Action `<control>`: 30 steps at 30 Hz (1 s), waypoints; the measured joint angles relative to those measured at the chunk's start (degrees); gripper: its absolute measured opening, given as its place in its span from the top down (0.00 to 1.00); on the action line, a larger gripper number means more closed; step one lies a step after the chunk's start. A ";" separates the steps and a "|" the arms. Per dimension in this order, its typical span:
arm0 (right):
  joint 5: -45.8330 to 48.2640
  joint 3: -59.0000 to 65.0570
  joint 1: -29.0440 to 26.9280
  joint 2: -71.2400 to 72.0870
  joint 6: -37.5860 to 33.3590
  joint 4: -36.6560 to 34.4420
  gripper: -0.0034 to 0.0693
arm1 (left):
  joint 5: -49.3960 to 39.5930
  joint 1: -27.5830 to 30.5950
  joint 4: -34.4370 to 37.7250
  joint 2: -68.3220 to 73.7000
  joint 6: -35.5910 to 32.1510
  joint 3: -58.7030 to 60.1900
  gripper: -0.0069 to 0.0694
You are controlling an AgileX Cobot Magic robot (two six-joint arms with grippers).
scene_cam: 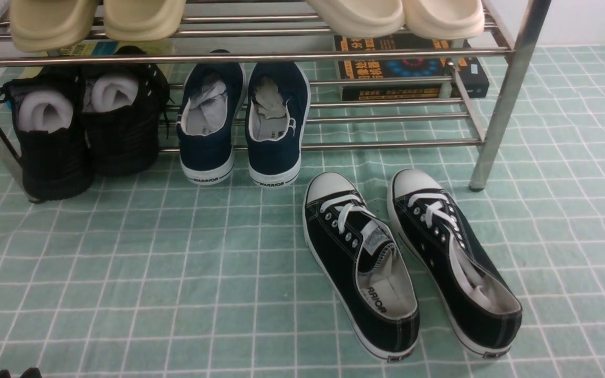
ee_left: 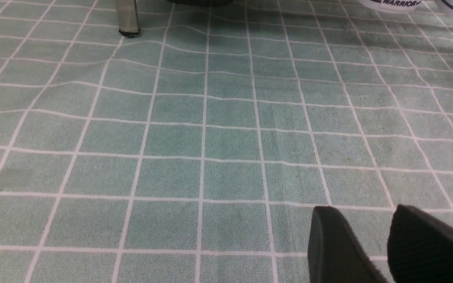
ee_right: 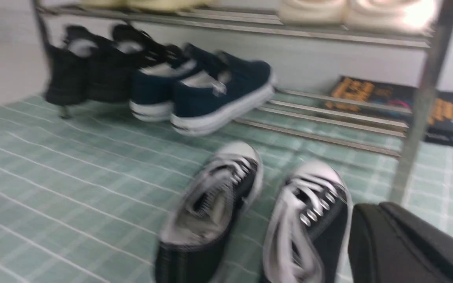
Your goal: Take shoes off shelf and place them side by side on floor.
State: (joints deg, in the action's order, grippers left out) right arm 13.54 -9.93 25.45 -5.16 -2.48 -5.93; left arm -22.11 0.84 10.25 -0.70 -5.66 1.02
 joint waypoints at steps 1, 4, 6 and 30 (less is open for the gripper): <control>0.00 0.46 -0.81 0.15 0.00 0.06 0.95 | 0.00 0.00 0.00 0.00 0.00 0.00 0.59; 0.11 4.39 -8.99 2.37 0.00 1.66 0.94 | 0.00 0.00 0.00 0.00 0.00 0.00 0.59; 0.32 6.28 -12.32 3.79 0.00 1.80 0.94 | 0.00 0.00 0.00 0.00 0.00 0.00 0.59; 8.80 10.72 -29.26 5.74 0.00 2.30 0.92 | 0.00 0.00 0.00 0.00 0.00 0.00 0.59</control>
State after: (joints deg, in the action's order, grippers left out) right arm 22.34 0.79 -3.81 0.58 -2.48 -3.63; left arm -22.11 0.84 10.25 -0.70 -5.66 1.02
